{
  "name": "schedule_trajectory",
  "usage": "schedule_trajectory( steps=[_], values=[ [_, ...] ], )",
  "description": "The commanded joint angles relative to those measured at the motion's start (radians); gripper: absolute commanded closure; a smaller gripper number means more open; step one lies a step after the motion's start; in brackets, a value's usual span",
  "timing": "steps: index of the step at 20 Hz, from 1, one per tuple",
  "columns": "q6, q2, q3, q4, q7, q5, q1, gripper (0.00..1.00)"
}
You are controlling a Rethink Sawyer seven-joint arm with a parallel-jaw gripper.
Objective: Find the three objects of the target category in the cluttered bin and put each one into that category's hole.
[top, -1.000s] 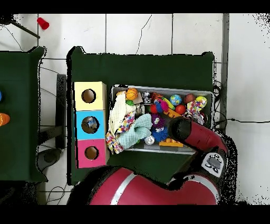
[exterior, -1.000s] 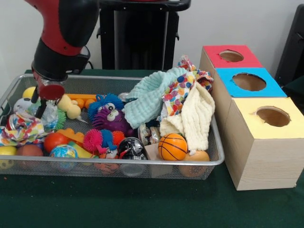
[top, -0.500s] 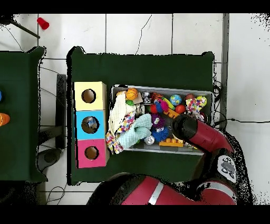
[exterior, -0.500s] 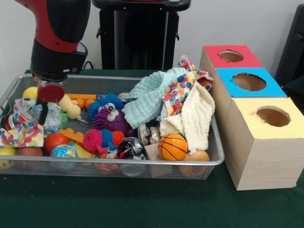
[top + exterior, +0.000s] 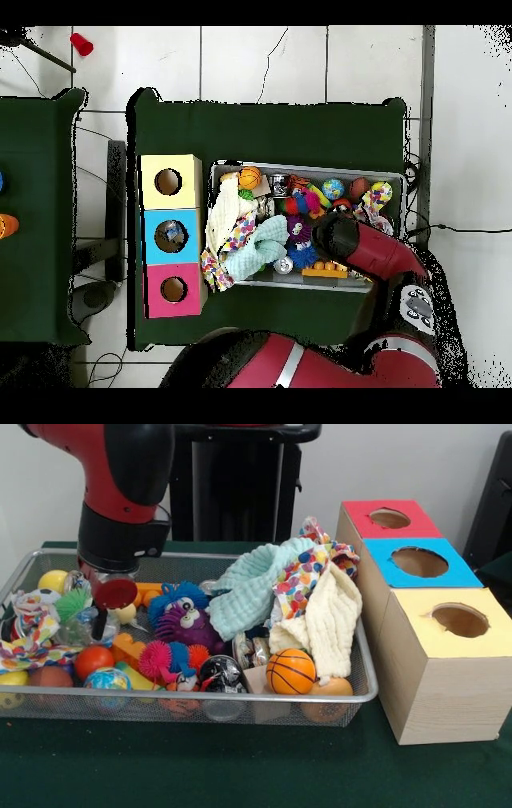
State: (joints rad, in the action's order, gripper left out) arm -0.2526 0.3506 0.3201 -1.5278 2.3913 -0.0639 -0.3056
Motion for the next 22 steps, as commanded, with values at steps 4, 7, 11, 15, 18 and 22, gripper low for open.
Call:
schedule_trajectory(
  steps=[4,7,11,15,18,22],
  values=[
    [-0.008,-0.023,-0.082,-0.011,0.057,0.024,0.046,1.0],
    [-0.071,0.018,-0.027,-0.033,0.09,0.007,0.102,1.0],
    [-0.231,0.089,0.062,-0.055,0.15,-0.031,0.204,1.0],
    [-0.379,0.114,0.109,-0.056,0.223,-0.079,0.273,1.0],
    [-0.487,0.138,0.109,-0.079,0.287,-0.136,0.305,1.0],
    [-0.563,0.17,0.099,-0.113,0.341,-0.217,0.332,1.0]
  ],
)
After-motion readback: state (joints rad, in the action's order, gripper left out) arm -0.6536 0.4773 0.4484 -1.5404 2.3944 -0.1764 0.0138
